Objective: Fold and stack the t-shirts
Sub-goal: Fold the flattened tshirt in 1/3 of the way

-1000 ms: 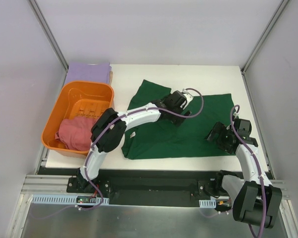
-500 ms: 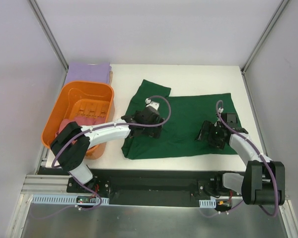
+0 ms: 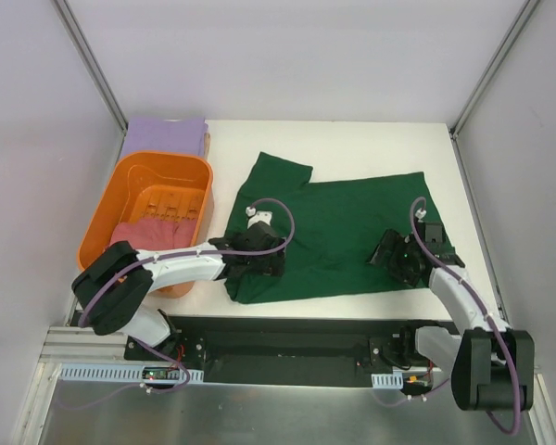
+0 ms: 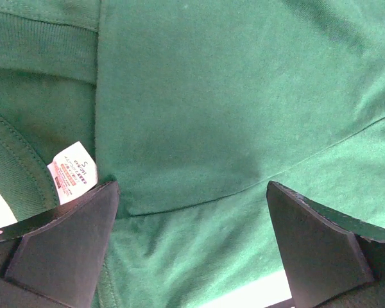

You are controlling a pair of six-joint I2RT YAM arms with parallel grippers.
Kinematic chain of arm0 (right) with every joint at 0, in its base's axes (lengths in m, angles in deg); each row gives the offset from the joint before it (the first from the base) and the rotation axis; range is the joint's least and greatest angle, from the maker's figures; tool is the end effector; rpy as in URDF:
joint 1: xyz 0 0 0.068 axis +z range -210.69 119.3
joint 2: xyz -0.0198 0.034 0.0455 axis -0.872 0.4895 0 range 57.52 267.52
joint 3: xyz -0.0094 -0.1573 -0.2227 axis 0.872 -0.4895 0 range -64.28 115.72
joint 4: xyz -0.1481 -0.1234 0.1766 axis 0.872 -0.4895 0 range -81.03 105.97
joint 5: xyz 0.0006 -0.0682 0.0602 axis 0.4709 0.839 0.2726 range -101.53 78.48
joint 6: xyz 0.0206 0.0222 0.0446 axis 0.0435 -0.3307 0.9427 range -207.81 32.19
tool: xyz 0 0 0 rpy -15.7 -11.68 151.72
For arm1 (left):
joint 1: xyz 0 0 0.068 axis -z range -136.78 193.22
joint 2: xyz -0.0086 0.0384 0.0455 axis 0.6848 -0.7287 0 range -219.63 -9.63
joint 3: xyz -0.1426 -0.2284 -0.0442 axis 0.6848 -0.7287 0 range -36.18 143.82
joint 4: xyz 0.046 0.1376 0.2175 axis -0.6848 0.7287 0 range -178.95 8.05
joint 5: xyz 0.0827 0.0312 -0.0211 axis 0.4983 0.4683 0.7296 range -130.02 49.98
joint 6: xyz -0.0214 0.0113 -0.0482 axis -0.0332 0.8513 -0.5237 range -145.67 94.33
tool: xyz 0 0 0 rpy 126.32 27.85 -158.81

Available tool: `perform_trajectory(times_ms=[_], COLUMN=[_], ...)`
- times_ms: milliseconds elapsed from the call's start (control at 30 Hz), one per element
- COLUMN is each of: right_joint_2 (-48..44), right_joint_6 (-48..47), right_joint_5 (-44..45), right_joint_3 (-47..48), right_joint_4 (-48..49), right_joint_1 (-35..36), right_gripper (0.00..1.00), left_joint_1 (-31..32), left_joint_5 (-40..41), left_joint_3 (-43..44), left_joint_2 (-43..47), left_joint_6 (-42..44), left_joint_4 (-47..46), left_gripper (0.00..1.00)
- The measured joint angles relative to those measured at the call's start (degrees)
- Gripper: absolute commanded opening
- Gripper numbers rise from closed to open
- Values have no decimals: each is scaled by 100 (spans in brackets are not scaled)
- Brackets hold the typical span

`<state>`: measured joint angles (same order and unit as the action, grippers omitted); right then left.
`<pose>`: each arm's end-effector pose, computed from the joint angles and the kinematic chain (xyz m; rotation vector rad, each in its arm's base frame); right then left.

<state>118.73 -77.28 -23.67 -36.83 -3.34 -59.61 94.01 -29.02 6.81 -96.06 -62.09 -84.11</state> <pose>0.1951 0.0111 0.1716 0.1173 2.4988 0.3489 0.1918 -0.2244 0.1708 0.2168 2.4388 -0.4724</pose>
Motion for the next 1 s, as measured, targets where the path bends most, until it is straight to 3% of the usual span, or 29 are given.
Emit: perform_trajectory(times_ms=[267, 533, 800, 1000], right_joint_2=[-1554, -2852, -2927, -2562], right_joint_6=[927, 1484, 1394, 986], right_joint_5=[127, 415, 428, 516], right_joint_3=[-737, -940, -793, 286], right_joint_4=[-334, -1478, -1897, -2159], right_joint_1=[7, 9, 9, 9], right_gripper=[96, 96, 96, 96], left_joint_1=[0, 0, 0, -201], left_joint_5=[39, 155, 160, 254], left_joint_3=[-437, -437, -284, 883], left_joint_2=[483, 549, 935, 909], left_joint_6=[-291, -297, 42, 494], left_joint_4=[-33, 85, 455, 802], left_gripper=[99, 99, 99, 99])
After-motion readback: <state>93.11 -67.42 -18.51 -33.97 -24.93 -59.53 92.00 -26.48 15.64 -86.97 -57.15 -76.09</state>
